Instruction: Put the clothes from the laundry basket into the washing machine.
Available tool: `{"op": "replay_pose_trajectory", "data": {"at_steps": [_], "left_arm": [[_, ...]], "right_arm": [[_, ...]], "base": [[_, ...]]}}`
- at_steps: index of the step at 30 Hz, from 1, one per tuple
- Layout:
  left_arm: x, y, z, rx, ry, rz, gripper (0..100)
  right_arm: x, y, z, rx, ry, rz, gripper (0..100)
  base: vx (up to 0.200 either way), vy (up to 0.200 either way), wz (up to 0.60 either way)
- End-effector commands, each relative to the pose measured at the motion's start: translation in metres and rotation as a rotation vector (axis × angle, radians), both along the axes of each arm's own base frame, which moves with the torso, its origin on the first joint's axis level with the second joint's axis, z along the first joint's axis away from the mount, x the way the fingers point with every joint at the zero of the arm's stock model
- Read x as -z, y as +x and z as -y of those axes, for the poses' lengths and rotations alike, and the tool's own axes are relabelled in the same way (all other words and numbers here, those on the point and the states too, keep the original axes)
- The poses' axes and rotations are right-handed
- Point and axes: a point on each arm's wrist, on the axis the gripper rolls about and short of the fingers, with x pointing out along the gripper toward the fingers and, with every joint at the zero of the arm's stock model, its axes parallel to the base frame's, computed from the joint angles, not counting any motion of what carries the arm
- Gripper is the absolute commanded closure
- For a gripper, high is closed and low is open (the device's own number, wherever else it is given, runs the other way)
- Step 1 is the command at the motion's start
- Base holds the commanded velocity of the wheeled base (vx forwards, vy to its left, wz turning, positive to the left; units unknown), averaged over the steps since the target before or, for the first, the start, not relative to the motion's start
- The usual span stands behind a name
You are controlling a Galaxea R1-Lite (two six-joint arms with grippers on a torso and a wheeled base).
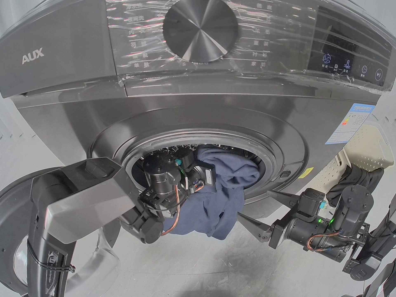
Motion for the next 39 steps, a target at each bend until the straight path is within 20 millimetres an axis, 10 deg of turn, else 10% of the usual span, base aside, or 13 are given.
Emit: {"op": "replay_pose_trajectory", "data": {"at_steps": [1, 15, 16, 31, 39], "left_arm": [[-0.012, 0.04, 0.002, -0.068, -0.016, 0.011, 100], [-0.023, 0.093, 0.003, -0.189, -0.088, 0.022, 100], [-0.022, 0.093, 0.003, -0.19, -0.085, 0.015, 0], [-0.008, 0.021, 0.011, -0.017, 0.076, -0.245, 0], [0.018, 0.017, 0.011, 0.002, 0.137, -0.319, 0]], "right_arm": [[0.001, -0.001, -0.001, -0.008, -0.004, -0.005, 0], [0.002, -0.006, -0.007, -0.01, -0.002, -0.01, 0], [0.002, -0.006, -0.007, -0.01, -0.002, -0.01, 0], [0.001, -0.006, -0.008, -0.013, 0.0, -0.008, 0], [0.001, -0.006, -0.008, -0.013, 0.003, -0.004, 0]], "base": [[0.0, 0.0, 0.0], [0.0, 0.0, 0.0], [0.0, 0.0, 0.0], [0.0, 0.0, 0.0], [0.0, 0.0, 0.0]]}}
